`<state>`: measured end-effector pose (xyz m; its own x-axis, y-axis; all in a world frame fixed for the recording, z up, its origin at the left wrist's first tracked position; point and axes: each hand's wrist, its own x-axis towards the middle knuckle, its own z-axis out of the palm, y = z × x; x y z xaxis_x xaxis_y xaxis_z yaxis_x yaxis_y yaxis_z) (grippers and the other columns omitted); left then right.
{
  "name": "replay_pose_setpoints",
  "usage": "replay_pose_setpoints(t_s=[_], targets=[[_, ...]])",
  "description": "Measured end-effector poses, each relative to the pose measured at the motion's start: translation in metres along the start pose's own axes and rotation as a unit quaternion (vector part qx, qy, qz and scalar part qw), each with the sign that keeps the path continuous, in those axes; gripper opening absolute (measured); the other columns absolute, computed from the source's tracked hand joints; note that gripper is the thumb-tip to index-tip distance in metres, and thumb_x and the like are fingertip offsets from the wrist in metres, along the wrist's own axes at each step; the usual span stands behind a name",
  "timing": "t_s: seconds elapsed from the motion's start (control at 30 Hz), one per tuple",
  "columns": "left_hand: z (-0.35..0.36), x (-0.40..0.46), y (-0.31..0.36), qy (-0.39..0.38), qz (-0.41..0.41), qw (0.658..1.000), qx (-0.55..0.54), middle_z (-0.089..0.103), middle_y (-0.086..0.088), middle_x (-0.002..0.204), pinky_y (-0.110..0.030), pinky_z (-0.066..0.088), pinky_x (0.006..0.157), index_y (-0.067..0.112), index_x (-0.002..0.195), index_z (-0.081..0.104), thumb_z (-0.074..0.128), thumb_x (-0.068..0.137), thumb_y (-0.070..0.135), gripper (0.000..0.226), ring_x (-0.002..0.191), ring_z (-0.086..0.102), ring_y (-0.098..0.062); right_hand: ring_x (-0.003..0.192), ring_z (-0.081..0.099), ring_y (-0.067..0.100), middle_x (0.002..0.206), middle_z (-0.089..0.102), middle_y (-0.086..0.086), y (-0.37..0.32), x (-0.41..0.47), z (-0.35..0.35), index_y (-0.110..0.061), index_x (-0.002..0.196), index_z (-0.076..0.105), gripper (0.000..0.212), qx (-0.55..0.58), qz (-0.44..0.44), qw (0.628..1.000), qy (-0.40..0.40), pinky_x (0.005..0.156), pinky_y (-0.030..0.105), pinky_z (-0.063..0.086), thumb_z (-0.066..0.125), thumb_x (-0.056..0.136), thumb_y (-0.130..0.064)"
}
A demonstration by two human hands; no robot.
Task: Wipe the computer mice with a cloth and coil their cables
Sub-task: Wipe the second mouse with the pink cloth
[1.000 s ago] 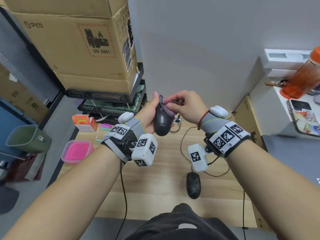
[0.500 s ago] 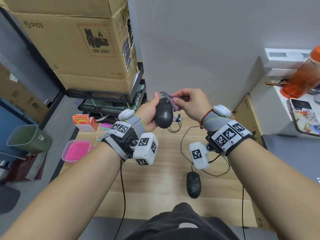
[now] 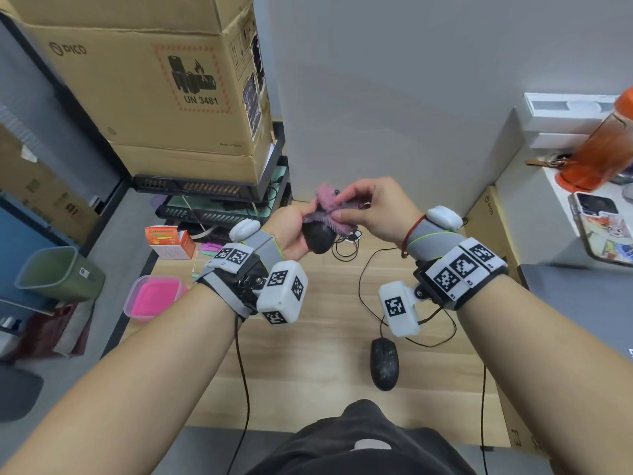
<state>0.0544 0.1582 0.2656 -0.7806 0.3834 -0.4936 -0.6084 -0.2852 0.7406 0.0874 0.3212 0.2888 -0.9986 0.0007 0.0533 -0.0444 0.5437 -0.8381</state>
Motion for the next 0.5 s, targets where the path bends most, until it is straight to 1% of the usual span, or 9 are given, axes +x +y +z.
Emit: replay_pose_setpoints(t_s=[0.1,0.17,0.2,0.27,0.33,0.37,0.43,0.47,0.5], targets=[[0.0,-0.003,-0.003,-0.028,-0.026,0.999,0.026,0.07,-0.01,0.102,-0.03,0.056,0.07,0.004,0.11,0.062,0.036,0.106,0.016,0.028,0.086,0.069,-0.018,0.08,0.068,0.029,0.087,0.073,0.012,0.005,0.01,-0.006,-0.014,0.091,0.074,0.016,0.036,0.033,0.996,0.08,0.084,0.049,0.056,0.08,0.077,-0.014],[0.002,-0.006,-0.004,-0.04,-0.032,0.998,0.031,0.073,-0.006,0.094,-0.028,0.057,0.067,0.005,0.113,0.063,0.037,0.106,0.019,0.03,0.079,0.071,-0.015,0.085,0.068,0.038,0.089,0.071,0.018,0.008,0.011,-0.006,-0.011,0.093,0.072,0.015,0.045,0.054,0.992,0.103,0.085,0.05,0.055,0.078,0.079,-0.013],[0.004,-0.006,-0.003,-0.038,-0.028,0.999,0.025,0.073,-0.008,0.097,-0.03,0.057,0.068,0.004,0.118,0.062,0.037,0.106,0.02,0.032,0.081,0.071,-0.016,0.085,0.068,0.039,0.088,0.071,0.018,0.009,0.01,-0.003,-0.012,0.093,0.072,0.014,0.048,0.053,0.992,0.102,0.083,0.05,0.056,0.077,0.08,-0.013],[0.006,-0.006,0.0,-0.027,-0.012,0.999,-0.012,0.069,-0.014,0.108,-0.037,0.056,0.072,0.001,0.126,0.057,0.036,0.105,0.016,0.033,0.089,0.068,-0.023,0.076,0.068,0.03,0.081,0.07,0.009,0.008,0.003,0.005,-0.016,0.088,0.07,0.012,0.06,0.033,0.994,0.083,0.076,0.041,0.057,0.078,0.08,-0.013],[0.007,-0.007,0.004,-0.039,-0.001,0.998,-0.04,0.064,-0.019,0.108,-0.042,0.058,0.072,0.0,0.117,0.057,0.037,0.099,0.009,0.028,0.091,0.066,-0.029,0.068,0.062,0.011,0.074,0.067,-0.007,0.005,-0.004,0.011,-0.028,0.077,0.067,0.02,0.04,-0.005,0.998,0.044,0.072,0.027,0.049,0.081,0.076,-0.014],[0.007,-0.008,0.007,-0.041,-0.003,0.998,-0.044,0.062,-0.02,0.111,-0.045,0.056,0.074,0.0,0.115,0.055,0.037,0.099,0.012,0.027,0.094,0.065,-0.032,0.069,0.059,0.006,0.074,0.065,-0.012,0.002,-0.007,0.013,-0.032,0.073,0.066,0.024,0.023,-0.023,0.999,0.011,0.071,0.024,0.048,0.083,0.074,-0.015],[0.002,-0.006,0.009,-0.008,-0.023,0.998,-0.056,0.058,-0.025,0.127,-0.052,0.05,0.083,-0.003,0.126,0.052,0.032,0.106,0.021,0.037,0.111,0.061,-0.036,0.073,0.06,0.006,0.078,0.065,-0.012,-0.001,-0.008,0.01,-0.034,0.072,0.068,0.024,-0.002,-0.037,0.998,-0.057,0.074,0.024,0.05,0.085,0.071,-0.017],[0.0,-0.005,0.009,0.003,-0.029,0.998,-0.06,0.057,-0.027,0.131,-0.053,0.049,0.085,-0.003,0.126,0.053,0.03,0.108,0.024,0.039,0.114,0.06,-0.037,0.074,0.061,0.007,0.079,0.067,-0.01,-0.001,-0.007,0.008,-0.033,0.074,0.069,0.023,-0.004,-0.037,0.997,-0.07,0.076,0.026,0.051,0.085,0.071,-0.017],[0.001,-0.006,0.009,0.003,-0.029,0.998,-0.058,0.058,-0.026,0.13,-0.051,0.051,0.083,-0.001,0.121,0.056,0.03,0.108,0.022,0.037,0.11,0.062,-0.036,0.073,0.06,0.007,0.079,0.068,-0.007,0.0,-0.004,0.006,-0.031,0.076,0.07,0.021,0.0,-0.03,0.998,-0.059,0.077,0.029,0.051,0.085,0.072,-0.017]])
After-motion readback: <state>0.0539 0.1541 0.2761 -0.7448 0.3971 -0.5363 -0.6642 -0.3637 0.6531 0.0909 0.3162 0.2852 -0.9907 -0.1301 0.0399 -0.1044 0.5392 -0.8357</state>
